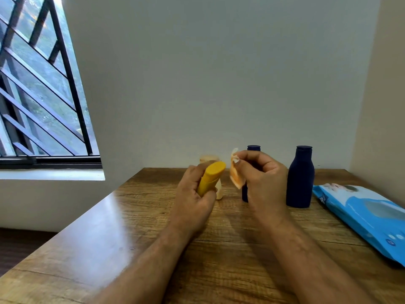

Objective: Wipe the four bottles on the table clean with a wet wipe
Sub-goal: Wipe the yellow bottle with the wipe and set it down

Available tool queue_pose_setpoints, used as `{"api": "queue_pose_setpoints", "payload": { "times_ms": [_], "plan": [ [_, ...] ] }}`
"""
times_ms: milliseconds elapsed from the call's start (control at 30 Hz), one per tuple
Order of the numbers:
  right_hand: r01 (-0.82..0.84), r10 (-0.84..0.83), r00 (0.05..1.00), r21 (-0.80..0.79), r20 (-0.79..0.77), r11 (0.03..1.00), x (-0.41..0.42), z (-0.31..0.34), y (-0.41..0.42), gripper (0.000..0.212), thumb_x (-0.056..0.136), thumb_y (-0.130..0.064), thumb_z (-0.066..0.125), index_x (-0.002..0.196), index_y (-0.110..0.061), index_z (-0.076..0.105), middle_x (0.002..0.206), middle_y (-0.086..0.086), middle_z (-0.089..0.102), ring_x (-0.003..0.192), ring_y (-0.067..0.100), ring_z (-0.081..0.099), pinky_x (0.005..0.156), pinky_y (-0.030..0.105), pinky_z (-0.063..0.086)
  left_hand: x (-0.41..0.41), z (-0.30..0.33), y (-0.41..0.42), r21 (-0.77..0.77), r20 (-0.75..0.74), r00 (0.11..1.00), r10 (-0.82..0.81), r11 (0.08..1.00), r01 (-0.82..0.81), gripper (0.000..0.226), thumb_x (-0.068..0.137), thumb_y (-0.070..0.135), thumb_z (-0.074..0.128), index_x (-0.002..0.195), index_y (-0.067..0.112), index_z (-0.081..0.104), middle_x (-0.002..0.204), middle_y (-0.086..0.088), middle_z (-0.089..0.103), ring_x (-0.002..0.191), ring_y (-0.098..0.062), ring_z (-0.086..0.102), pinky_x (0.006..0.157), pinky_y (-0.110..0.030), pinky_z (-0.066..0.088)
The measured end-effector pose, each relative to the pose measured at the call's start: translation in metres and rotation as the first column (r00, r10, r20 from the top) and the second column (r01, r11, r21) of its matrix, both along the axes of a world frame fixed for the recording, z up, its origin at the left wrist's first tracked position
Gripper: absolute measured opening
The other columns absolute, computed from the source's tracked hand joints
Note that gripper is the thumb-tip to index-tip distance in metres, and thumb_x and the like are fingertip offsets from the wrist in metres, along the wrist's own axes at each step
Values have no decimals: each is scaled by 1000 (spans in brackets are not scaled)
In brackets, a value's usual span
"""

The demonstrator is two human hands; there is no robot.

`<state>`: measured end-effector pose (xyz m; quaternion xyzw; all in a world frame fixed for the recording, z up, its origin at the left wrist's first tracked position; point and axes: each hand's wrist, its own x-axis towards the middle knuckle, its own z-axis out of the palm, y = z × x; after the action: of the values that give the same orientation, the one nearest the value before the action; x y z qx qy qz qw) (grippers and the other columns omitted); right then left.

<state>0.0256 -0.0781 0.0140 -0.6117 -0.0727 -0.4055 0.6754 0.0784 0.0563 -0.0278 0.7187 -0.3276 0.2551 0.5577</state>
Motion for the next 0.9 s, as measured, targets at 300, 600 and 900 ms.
{"api": "queue_pose_setpoints", "payload": {
  "times_ms": [300, 600, 900],
  "plan": [
    [102, -126, 991, -373, -40, 922, 4, -7, 5, 12, 86, -10, 71, 87, -21, 74, 90, -8, 69, 83, 1, 64, 66, 11, 52, 10, -2, 9, 178, 181, 978, 102, 975, -134, 49, 75, 11, 63, 121, 27, 68, 99, 6, 51, 91, -11, 55, 73, -13, 44],
    [114, -140, 986, -255, -87, 960, 6, -7, 3, 11, 86, -10, 71, 85, -21, 73, 83, -9, 71, 78, 3, 65, 63, 10, 49, 16, 7, 4, -416, -181, 974, 134, 887, -200, 19, 89, 39, 64, 100, 26, 56, 85, 0, 67, 78, -18, 70, 68, -38, 58],
    [23, -69, 992, -387, -104, 922, 5, -11, 11, 12, 85, -10, 72, 85, -22, 74, 86, -12, 70, 79, 2, 64, 63, 14, 53, 11, 7, -1, -478, -343, 917, -202, 878, 15, 29, 96, 39, 58, 118, 19, 57, 85, -2, 64, 75, -16, 64, 62, -29, 55]
  ]
}}
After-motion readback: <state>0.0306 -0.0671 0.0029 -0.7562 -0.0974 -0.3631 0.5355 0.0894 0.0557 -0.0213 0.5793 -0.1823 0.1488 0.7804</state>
